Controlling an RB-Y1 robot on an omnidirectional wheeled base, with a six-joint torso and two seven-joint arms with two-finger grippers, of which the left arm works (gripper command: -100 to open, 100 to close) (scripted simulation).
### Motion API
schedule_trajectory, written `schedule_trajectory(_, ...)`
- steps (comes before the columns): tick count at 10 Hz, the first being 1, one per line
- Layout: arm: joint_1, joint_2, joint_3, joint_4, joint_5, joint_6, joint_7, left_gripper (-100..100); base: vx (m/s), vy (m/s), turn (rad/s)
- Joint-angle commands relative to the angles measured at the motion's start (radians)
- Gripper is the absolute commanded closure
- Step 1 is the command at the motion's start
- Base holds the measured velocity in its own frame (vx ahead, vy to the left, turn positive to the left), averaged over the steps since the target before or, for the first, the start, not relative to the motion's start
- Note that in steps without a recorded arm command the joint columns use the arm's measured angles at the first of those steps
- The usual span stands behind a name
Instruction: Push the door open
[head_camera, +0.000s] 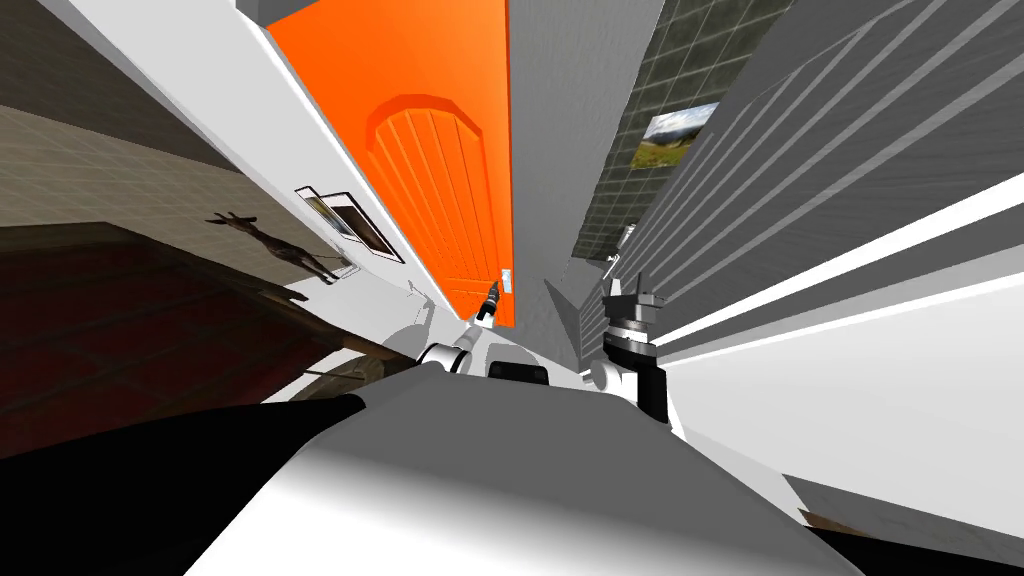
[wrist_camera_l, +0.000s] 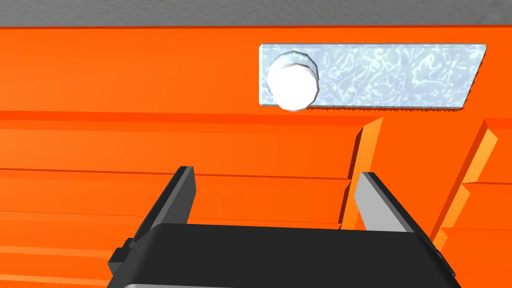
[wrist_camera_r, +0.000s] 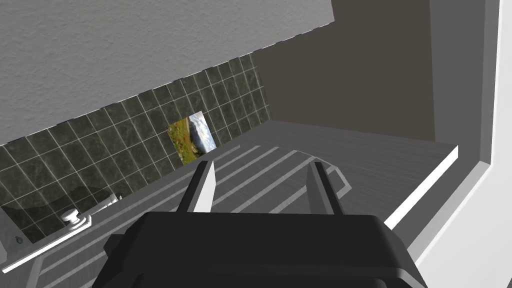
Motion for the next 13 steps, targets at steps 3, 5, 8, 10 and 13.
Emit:
schedule_trajectory(3,0.005,0.011,0.005,-0.006,0.001,-0.005,-0.003,-100,0.167,-0.029,-0.017)
schedule_trajectory(5,0.007,0.012,0.008,-0.005,0.002,-0.012,-0.005,-100,0.206,-0.018,-0.022)
schedule_trajectory(8,0.011,0.003,0.014,-0.003,0.003,-0.022,-0.008,-100,0.208,-0.033,-0.025)
schedule_trajectory(10,0.011,0.006,0.013,-0.003,0.002,-0.02,-0.008,100,0.037,-0.007,0.002)
schedule_trajectory(13,0.011,0.006,0.013,-0.003,0.002,-0.02,-0.008,100,-0.024,0.005,-0.003)
